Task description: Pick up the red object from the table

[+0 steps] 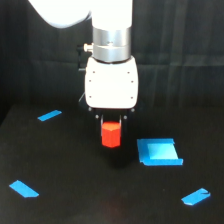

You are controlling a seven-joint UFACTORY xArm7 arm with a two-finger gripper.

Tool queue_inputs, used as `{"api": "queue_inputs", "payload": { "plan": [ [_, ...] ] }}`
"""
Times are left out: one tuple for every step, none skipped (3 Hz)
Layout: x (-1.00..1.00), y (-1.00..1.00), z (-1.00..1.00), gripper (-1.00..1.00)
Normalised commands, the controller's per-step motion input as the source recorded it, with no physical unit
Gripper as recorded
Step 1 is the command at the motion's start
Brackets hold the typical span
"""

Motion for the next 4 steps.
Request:
{"api": "queue_inputs", "payload": {
  "plan": [
    [0.0,0.07,0.95,-0.94],
    [0.11,0.04,0.72,-1.0],
    [0.18,0.23,0.44,-0.93],
    [0.09,0.05,0.22,-1.0]
  ]
}}
